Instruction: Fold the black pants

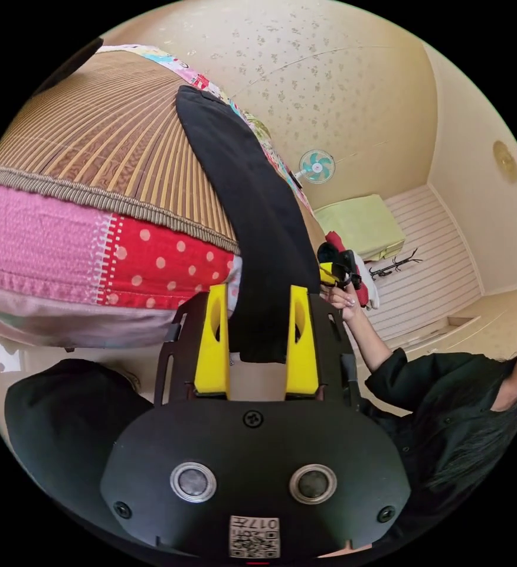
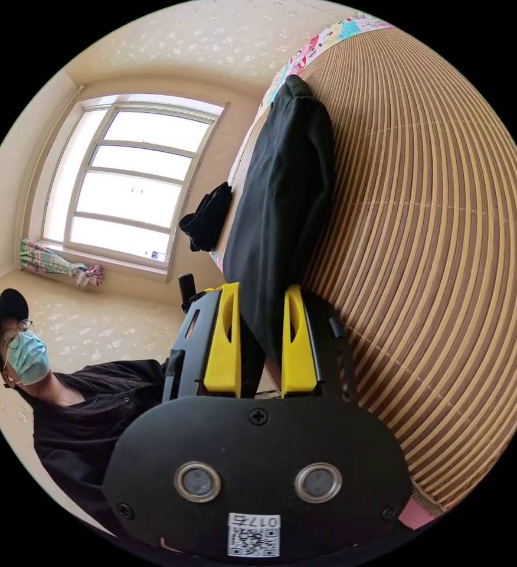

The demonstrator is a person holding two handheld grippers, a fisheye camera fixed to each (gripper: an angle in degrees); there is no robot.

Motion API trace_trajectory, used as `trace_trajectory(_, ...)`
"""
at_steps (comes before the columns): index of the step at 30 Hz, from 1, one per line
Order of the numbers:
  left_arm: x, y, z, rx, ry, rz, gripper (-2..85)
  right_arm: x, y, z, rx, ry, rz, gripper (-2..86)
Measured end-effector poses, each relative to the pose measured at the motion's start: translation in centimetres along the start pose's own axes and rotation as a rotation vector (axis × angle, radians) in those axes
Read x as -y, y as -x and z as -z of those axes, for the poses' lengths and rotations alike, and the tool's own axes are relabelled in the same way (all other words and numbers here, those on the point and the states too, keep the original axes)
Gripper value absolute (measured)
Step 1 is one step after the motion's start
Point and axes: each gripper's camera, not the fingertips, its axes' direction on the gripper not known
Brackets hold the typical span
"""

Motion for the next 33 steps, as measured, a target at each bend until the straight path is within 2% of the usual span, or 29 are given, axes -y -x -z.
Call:
trace_trajectory(1, -0.3, -0.4, 0.5, -0.054, -0.028, -0.018, 14.2, 0.0, -0.2, -0.1, 0.008, 0.000, -0.002, 11.5)
trace_trajectory(4, -0.5, -1.4, 1.5, 0.063, -0.062, -0.021, 13.5, -0.5, -0.6, 0.0, 0.031, -0.009, 0.005, 12.0)
trace_trajectory(8, 0.1, -0.4, 1.2, 0.037, -0.030, 0.021, 13.1, -1.4, -1.6, -0.2, 0.020, -0.033, -0.006, 10.8)
trace_trajectory(14, -0.5, -0.8, 0.4, 0.016, 0.037, 0.013, 7.6, -3.6, -1.9, -1.7, -0.115, -0.022, 0.021, 5.0)
trace_trajectory(15, -0.8, -1.0, 0.9, 0.042, 0.038, 0.011, 5.0, -4.5, -1.7, -1.7, -0.099, -0.035, 0.040, 4.2)
trace_trajectory(17, -1.3, -1.7, 2.1, -0.034, 0.033, 0.000, 4.1, -6.1, -1.0, -1.1, -0.020, -0.064, 0.058, 3.4)
trace_trajectory(22, -2.0, -12.2, 10.8, -0.299, -0.159, -0.296, 3.7, -11.0, 8.0, 2.5, 0.090, -0.161, 0.361, 2.1)
trace_trajectory(27, 0.6, -24.6, 19.7, -0.482, -0.358, -0.597, 3.6, -14.3, 23.1, 9.4, 0.194, -0.336, 0.782, 1.5)
trace_trajectory(30, 3.1, -31.6, 23.4, -0.548, -0.419, -0.699, 3.2, -16.2, 31.2, 12.4, 0.155, -0.428, 0.977, 1.5)
trace_trajectory(33, 6.1, -36.7, 25.0, -0.540, -0.444, -0.731, 2.6, -16.7, 36.5, 14.7, 0.002, -0.551, 1.012, 1.4)
